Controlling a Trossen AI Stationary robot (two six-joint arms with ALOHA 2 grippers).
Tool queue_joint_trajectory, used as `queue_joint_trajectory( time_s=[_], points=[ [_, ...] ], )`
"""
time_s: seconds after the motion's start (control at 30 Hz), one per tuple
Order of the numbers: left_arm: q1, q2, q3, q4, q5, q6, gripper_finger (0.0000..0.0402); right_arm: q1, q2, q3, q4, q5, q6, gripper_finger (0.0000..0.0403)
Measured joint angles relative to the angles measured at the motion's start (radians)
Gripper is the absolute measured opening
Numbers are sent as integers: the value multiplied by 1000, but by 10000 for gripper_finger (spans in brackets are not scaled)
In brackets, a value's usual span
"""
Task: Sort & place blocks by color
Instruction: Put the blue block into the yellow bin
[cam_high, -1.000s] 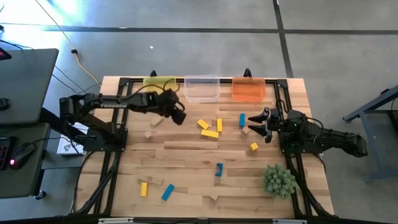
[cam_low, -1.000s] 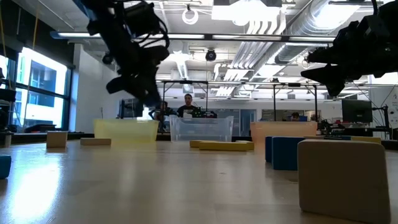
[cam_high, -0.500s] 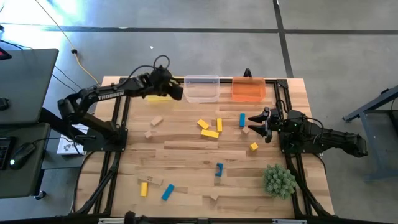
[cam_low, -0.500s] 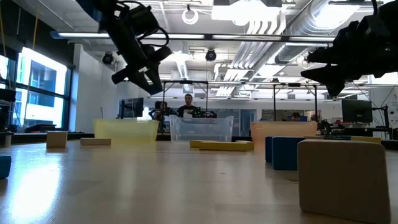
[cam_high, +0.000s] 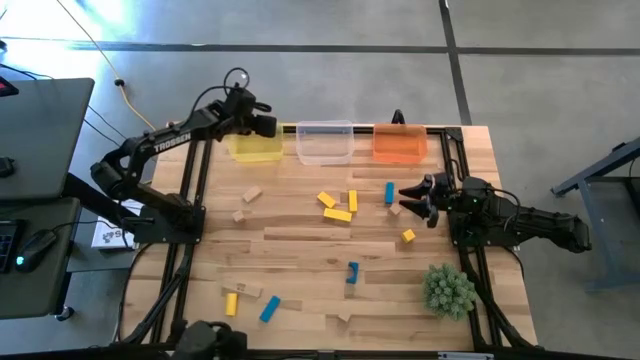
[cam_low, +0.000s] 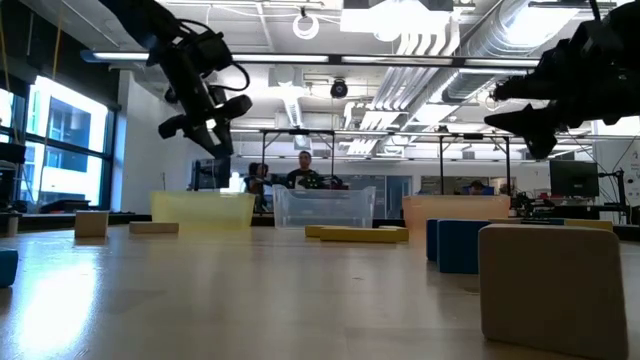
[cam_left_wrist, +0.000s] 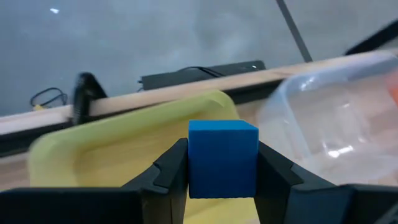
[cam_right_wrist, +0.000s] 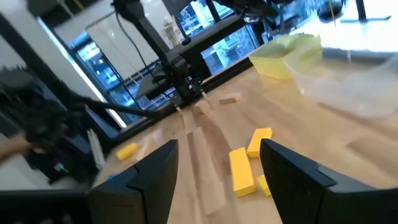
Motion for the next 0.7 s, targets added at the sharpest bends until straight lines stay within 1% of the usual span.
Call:
queue_joint_trajectory(
  time_s=[0.13, 0.27, 0.5, 0.57, 0.7],
  points=[
    [46, 14, 0, -2, 41, 28, 115, 0, 0, 0, 0, 0, 122, 216],
    [73, 63, 0, -32, 67, 60, 115, 0, 0, 0, 2, 10, 231, 216],
    [76, 149, 0, -46, 79, 91, 115, 0, 0, 0, 3, 78, 365, 216],
    [76, 164, 0, -45, 78, 93, 115, 0, 0, 0, 3, 105, 373, 216],
    [76, 205, 0, -46, 77, 121, 116, 0, 0, 0, 3, 134, 339, 216]
  ],
)
